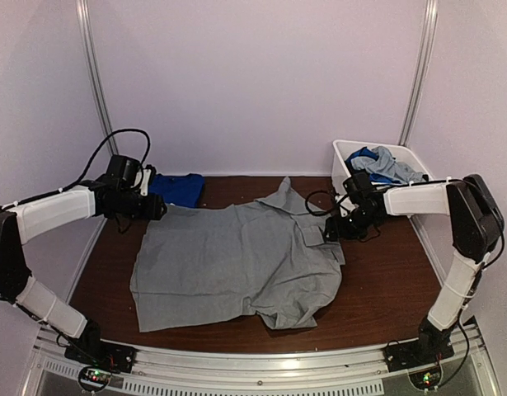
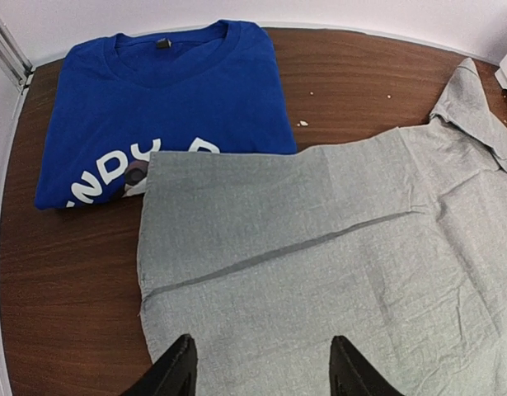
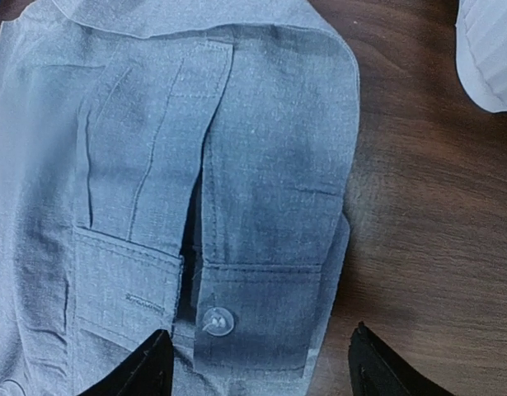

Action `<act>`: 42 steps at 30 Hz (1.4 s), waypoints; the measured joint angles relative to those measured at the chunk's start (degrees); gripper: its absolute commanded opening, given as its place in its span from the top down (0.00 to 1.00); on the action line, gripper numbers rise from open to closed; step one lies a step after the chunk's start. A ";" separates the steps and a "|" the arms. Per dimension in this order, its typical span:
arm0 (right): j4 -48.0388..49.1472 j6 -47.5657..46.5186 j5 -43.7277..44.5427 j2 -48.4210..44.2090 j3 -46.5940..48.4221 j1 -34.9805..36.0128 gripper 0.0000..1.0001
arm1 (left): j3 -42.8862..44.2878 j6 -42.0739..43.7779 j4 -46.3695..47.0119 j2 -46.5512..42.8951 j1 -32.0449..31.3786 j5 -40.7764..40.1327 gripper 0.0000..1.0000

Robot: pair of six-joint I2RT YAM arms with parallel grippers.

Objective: Fold and stack the mixed laundry pile
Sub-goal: Adjust the flattened shirt at the center of the board.

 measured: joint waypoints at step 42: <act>-1.03 -0.24 -20.76 11.32 29.70 4.28 0.46 | -2.03 -0.63 1.60 0.07 -3.04 3.91 0.42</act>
